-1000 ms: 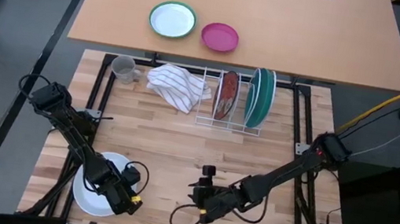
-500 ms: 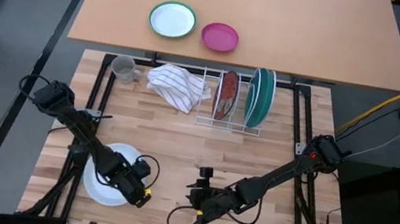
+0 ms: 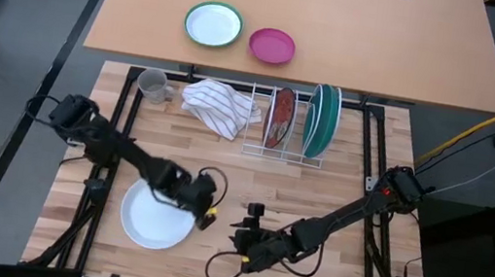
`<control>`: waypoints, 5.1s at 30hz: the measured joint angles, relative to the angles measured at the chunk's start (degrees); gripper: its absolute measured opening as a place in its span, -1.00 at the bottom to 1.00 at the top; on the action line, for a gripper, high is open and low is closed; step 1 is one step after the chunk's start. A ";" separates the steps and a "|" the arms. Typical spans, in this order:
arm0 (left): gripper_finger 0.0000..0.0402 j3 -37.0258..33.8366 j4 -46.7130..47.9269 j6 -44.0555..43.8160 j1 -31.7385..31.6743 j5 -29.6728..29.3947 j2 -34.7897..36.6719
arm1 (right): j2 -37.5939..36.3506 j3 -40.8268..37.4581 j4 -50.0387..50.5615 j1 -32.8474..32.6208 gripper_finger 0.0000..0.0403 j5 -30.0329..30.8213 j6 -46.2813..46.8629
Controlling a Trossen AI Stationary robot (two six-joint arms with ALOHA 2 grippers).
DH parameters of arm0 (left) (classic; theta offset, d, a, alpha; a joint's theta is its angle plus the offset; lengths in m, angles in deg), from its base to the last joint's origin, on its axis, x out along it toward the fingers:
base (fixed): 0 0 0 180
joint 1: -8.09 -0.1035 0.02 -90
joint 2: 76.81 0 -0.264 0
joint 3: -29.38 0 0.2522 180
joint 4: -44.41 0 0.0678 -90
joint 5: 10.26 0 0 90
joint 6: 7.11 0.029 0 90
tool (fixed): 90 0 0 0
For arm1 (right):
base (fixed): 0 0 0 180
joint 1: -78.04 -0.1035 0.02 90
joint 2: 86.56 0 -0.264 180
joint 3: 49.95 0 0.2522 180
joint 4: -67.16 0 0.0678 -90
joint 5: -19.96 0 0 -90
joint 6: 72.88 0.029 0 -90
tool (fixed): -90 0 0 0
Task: Sort dishes
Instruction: Put the white plate in the dish rack
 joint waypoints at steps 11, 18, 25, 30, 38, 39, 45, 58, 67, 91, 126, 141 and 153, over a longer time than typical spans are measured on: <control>-1.00 3.33 0.28 15.33 -7.22 10.07 3.91 | 0.00 0.00 0.71 0.27 -0.23 -2.79 -0.06; -1.00 7.84 19.28 15.37 3.64 12.93 6.82 | 0.00 0.00 0.91 0.27 -0.23 -5.30 -3.02; -1.00 7.69 22.19 13.95 17.97 13.04 6.75 | 0.00 0.00 0.85 0.27 -0.23 -5.29 -3.04; -0.99 7.69 19.98 7.21 23.76 11.82 6.75 | 0.00 0.00 0.79 0.27 -0.23 -5.29 -3.04; -0.58 7.67 20.83 -3.85 28.35 10.58 6.47 | 0.00 0.00 0.63 0.27 -0.23 -5.27 -2.97; -0.51 7.67 20.78 -3.85 28.88 10.58 6.47 | 0.00 0.00 0.61 0.27 -0.23 -5.27 -2.97; -0.11 7.69 20.75 4.63 31.49 10.03 4.10 | 0.00 0.00 0.56 0.27 -0.23 -5.29 -2.93; -0.10 7.63 27.14 11.58 32.17 9.18 -3.23 | 0.00 0.00 0.48 0.27 -0.23 -5.35 -2.86; -0.13 7.63 26.16 0.47 32.17 9.23 -2.91 | 0.00 0.00 0.44 0.27 -0.23 -5.29 -2.82; -0.14 7.84 27.90 7.04 33.91 -3.81 -2.80 | -0.02 0.00 0.52 0.25 -0.23 -5.18 -2.84; -0.14 1.40 27.72 15.23 35.88 -2.81 -2.84 | -0.02 0.00 0.57 0.27 -0.23 -5.20 -2.86; -0.19 1.36 27.52 15.75 35.88 -2.47 -2.84 | -0.02 0.00 0.57 0.27 -0.23 -5.20 -2.86; -0.85 1.51 27.34 13.56 35.78 -4.24 -2.69 | -0.02 0.00 0.57 0.27 -0.23 -5.20 -2.86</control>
